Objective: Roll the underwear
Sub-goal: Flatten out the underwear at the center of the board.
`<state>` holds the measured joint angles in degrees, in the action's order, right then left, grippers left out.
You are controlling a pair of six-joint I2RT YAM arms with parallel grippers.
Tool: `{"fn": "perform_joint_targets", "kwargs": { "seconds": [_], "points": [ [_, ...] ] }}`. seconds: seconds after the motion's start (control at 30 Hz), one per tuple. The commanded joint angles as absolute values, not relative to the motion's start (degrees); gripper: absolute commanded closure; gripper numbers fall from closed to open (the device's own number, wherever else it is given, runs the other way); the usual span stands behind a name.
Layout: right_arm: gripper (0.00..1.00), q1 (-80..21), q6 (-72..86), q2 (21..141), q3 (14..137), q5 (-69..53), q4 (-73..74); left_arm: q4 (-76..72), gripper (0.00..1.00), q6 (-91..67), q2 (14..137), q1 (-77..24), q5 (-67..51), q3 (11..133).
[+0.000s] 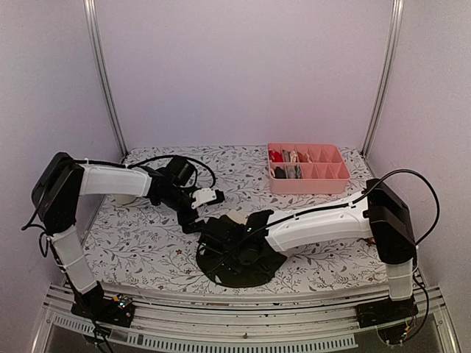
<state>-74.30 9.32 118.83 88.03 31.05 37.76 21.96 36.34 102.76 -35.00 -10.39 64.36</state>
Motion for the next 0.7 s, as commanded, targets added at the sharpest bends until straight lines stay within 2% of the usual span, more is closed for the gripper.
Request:
{"fn": "perform_joint_targets", "kwargs": {
  "seconds": [0.0, 0.3, 0.67],
  "points": [
    [0.21, -74.6, 6.2, 122.3, 91.0, 28.7, 35.8, 23.4, 0.02, 35.9, 105.5, -36.2, -11.7, 65.5],
    [0.21, -74.6, 3.1, 124.9, 90.3, 23.7, 38.0, 23.9, 0.02, 36.9, 110.3, -38.2, -7.0, 66.2],
    [0.21, -76.9, 1.4, 122.8, 86.2, 16.8, 40.4, 18.8, 0.02, 38.6, 117.8, -38.1, 12.9, 68.6]
  ]
}}
